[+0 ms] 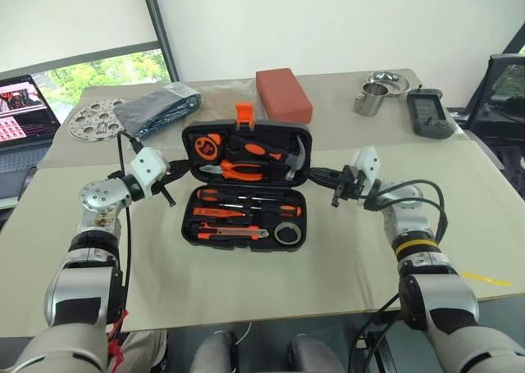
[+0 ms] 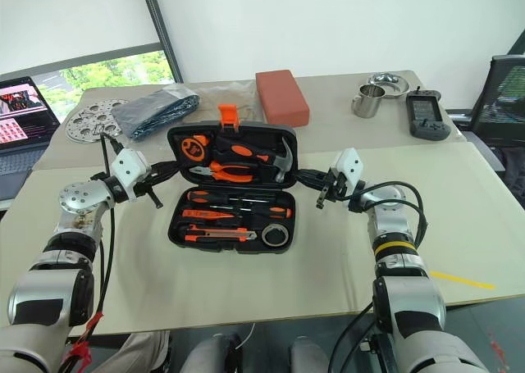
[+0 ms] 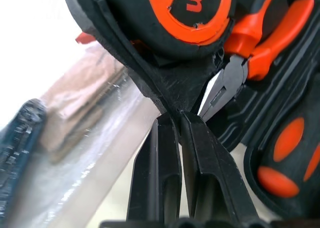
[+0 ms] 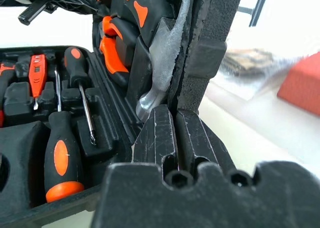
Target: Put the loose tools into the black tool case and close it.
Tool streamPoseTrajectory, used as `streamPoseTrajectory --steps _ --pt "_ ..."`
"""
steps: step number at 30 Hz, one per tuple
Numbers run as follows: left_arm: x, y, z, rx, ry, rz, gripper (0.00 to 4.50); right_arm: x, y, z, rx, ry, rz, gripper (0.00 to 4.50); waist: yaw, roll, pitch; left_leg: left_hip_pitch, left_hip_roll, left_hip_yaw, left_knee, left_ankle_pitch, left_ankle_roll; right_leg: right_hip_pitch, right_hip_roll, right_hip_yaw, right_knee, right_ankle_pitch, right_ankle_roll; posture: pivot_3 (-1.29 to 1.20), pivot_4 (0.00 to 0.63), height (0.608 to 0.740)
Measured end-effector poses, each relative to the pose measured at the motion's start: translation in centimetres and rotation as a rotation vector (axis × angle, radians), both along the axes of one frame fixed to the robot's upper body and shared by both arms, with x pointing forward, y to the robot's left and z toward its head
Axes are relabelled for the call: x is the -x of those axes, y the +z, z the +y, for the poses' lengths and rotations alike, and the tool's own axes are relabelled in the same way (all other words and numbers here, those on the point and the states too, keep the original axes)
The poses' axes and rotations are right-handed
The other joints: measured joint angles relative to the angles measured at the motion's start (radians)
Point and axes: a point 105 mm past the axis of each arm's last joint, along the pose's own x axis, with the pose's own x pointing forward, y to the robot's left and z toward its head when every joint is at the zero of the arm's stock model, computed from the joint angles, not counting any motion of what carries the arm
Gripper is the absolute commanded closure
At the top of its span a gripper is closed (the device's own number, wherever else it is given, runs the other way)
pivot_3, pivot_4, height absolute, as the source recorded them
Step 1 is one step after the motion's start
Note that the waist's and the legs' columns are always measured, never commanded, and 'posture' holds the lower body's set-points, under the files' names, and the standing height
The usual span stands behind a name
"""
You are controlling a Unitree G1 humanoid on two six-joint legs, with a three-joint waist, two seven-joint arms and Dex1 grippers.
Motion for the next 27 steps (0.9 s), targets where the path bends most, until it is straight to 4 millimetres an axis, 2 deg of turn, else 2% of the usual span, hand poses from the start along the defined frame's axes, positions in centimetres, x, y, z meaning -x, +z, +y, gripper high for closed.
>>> streamPoseTrajectory --steps 4,6,8,9,10,11,12,13,16,17,18,19,21,22,24,25,27 --pt "1.2 -0.2 0.4 -0.156 -0.024 -0.129 4.46 0.8 -0.3 0.1 0.056 0.019 -0.105 4.5 -0.001 0.0 0.0 0.002 0.0 0.0 -0.001 -0.001 0.001 0.0 -0.001 0.002 0.0 0.0 0.0 0.0 0.15 0.74" --pt "1.9 -0.3 0.6 -0.22 -0.039 -0.184 4.5 1.4 -0.1 0.1 0.114 0.042 -0.186 3.76 -0.001 0.0 0.0 0.002 0.0 0.0 -0.001 -0.001 0.002 0.0 -0.001 0.002 0.0 0.0 0.0 0.0 0.15 0.74" --pt "2.6 -0.8 0.8 -0.31 -0.061 -0.234 3.78 2.2 0.2 0.2 0.184 0.07 -0.308 3.21 0.0 0.0 0.0 0.003 0.001 0.0 -0.001 -0.003 0.005 0.0 -0.002 0.002 -0.001 0.0 0.0 0.0 0.15 0.74" --pt "3.7 -1.5 1.2 -0.427 -0.113 -0.249 3.63 3.0 0.4 0.0 0.261 0.098 -0.414 2.9 -0.001 0.0 0.0 0.003 0.001 0.0 0.0 -0.004 0.006 0.0 -0.003 0.002 -0.001 0.0 0.0 0.0 0.15 0.74" --pt "4.7 -2.2 2.0 -0.523 -0.162 -0.237 3.09 3.7 0.3 -0.4 0.32 0.117 -0.483 2.46 -0.002 0.0 0.0 0.005 0.001 0.001 -0.001 -0.004 0.007 0.001 -0.003 0.003 -0.001 0.0 0.0 0.0 0.15 0.74" --pt "6.3 -3.5 3.0 -0.648 -0.235 -0.208 2.86 4.7 -0.3 -1.3 0.402 0.145 -0.546 2.2 -0.002 0.0 0.0 0.007 0.001 0.003 -0.002 -0.005 0.009 0.003 -0.004 0.003 -0.002 0.0 0.0 0.0 0.15 0.74" --pt "7.2 -4.3 3.8 -0.702 -0.263 -0.182 2.37 5.3 -0.8 -2.0 0.437 0.15 -0.566 1.76 -0.002 0.0 0.0 0.009 0.001 0.005 -0.002 -0.007 0.011 0.004 -0.006 0.003 -0.002 0.0 0.0 0.0 0.15 0.74" --pt "7.9 -4.9 4.5 -0.741 -0.273 -0.163 2.13 5.9 -1.3 -2.9 0.477 0.156 -0.578 1.52 0.0 -0.001 0.0 0.011 0.001 0.008 -0.002 -0.008 0.012 0.006 -0.008 0.003 -0.003 0.0 0.0 0.0 0.15 0.74" --pt "7.9 -4.9 5.5 -0.769 -0.228 -0.2 0.91 6.7 -2.4 -4.9 0.552 0.157 -0.539 0.43 0.008 -0.003 0.001 0.02 0.001 0.015 -0.002 -0.01 0.016 0.016 -0.019 0.0 -0.008 0.0 -0.001 0.0 0.15 0.74" --pt "7.9 -4.9 5.9 -0.78 -0.215 -0.199 0.82 6.8 -2.5 -5.5 0.568 0.152 -0.522 0.42 0.009 -0.004 0.002 0.024 0.0 0.017 -0.002 -0.011 0.017 0.019 -0.02 0.0 -0.009 0.0 -0.001 0.0 0.15 0.74" --pt "8.0 -4.8 6.5 -0.792 -0.198 -0.191 0.29 7.0 -2.9 -6.4 0.571 0.13 -0.468 0.42 0.009 -0.005 0.002 0.028 -0.001 0.019 -0.002 -0.012 0.018 0.024 -0.021 0.0 -0.011 -0.001 -0.001 0.0 0.15 0.74" --pt "8.2 -5.0 7.3 -0.799 -0.169 -0.172 0.03 7.0 -3.5 -7.4 0.558 0.097 -0.387 0.42 0.008 -0.005 0.002 0.032 0.0 0.019 -0.002 -0.012 0.019 0.029 -0.022 -0.001 -0.014 0.0 -0.001 0.0 0.15 0.74" --pt "7.9 -4.8 7.9 -0.766 -0.112 -0.152 0.03 7.2 -4.1 -8.3 0.51 0.053 -0.274 0.42 0.006 -0.006 0.002 0.035 0.0 0.02 -0.003 -0.013 0.02 0.033 -0.023 -0.001 -0.016 0.0 0.0 0.0 0.15 0.74" --pt "7.0 -4.7 8.0 -0.697 -0.034 -0.128 0.03 7.1 -4.2 -8.4 0.454 0.024 -0.209 0.42 0.007 -0.005 0.002 0.035 0.0 0.02 -0.003 -0.013 0.02 0.032 -0.023 -0.001 -0.015 0.0 0.0 0.0 0.15 0.74" --pt "5.3 -4.8 7.3 -0.506 0.077 -0.058 0.03 7.3 -4.4 -7.9 0.348 0.001 -0.085 0.42 0.012 -0.005 0.002 0.033 0.0 0.02 -0.002 -0.013 0.02 0.031 -0.023 -0.003 -0.013 0.0 0.0 0.0 0.15 0.74" --pt "4.2 -4.9 6.4 -0.351 0.112 0.02 0.03 7.8 -4.4 -7.6 0.278 0.0 0.017 0.42 0.018 -0.005 0.002 0.029 0.001 0.02 -0.001 -0.012 0.018 0.026 -0.021 -0.005 -0.008 0.0 -0.001 0.0 0.15 0.74" --pt "3.3 -5.1 5.5 -0.175 0.118 0.121 0.03 8.4 -4.2 -6.7 0.197 0.009 0.129 0.42 0.022 -0.005 0.001 0.021 0.002 0.019 0.0 -0.011 0.016 0.015 -0.02 -0.007 -0.006 0.0 -0.001 0.0 0.15 0.74"
